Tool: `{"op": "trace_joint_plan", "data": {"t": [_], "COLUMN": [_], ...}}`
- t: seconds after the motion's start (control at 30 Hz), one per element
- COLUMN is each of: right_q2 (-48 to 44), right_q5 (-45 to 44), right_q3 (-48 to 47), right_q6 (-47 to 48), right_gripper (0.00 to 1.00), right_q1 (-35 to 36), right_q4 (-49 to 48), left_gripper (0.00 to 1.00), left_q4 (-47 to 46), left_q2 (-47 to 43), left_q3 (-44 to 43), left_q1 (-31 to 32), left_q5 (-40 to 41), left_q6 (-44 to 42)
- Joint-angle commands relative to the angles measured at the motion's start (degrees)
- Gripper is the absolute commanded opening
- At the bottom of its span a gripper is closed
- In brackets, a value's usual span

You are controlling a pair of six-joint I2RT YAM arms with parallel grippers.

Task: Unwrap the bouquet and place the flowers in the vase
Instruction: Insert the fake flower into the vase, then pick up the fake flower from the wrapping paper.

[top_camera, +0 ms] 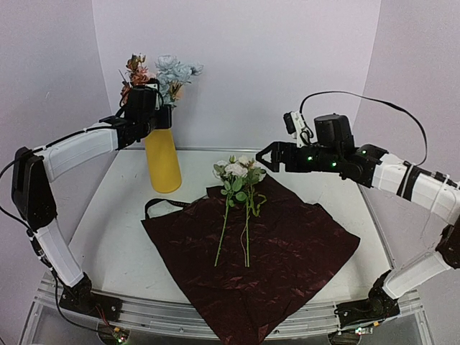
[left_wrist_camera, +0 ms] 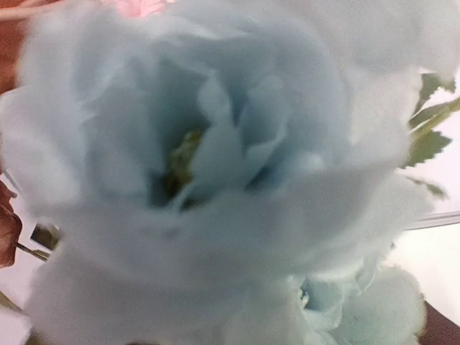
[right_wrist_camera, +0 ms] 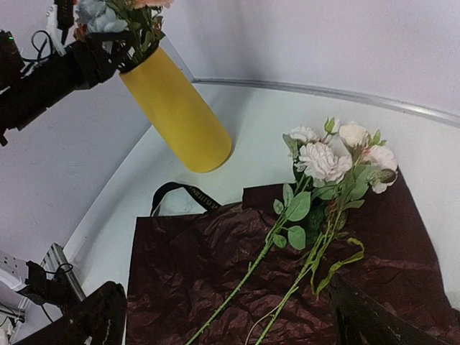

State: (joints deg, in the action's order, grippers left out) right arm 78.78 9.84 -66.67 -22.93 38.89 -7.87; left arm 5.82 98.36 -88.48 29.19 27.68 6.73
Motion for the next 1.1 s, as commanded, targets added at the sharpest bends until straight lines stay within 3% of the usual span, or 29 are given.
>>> {"op": "trace_joint_plan", "data": {"t": [0.0,0.17,0.43,0.77,1.07], "right_q2": [4.5,7.9,15.0,19.6,21.5], "right_q5": [6.1,8.8,5.6,1.7,0.1], "right_q3": [-1.6,0.1,1.5,-0.2,-1.2], "right_q6": [-4.2,-8.9,-18.2,-22.9,-25.7], "right_gripper": [0.98,0.93,0.70,0.65,0.59], "right_q1": [-0.3,-0.2,0.0,4.5,5.1], "right_q4": [1.5,2.0,11.3,12.9,15.4], "left_gripper": [0.62,0.63,0.65,0.66,0.64], "left_q4": [5.1,7.3,11.1,12.7,12.4], "left_q2": [-8.6,-15.6,-25.5,-33.8,-28.2], "left_q3": [0.5,7.6,15.6,25.3,30.8], "left_q1": [-0.3,-0.2,0.0,1.4,15.4], "left_q5": [-7.3,-15.1,-25.1,-33.9,-29.5], "left_q6": [7.6,13.6,19.8,26.2,33.6]}}
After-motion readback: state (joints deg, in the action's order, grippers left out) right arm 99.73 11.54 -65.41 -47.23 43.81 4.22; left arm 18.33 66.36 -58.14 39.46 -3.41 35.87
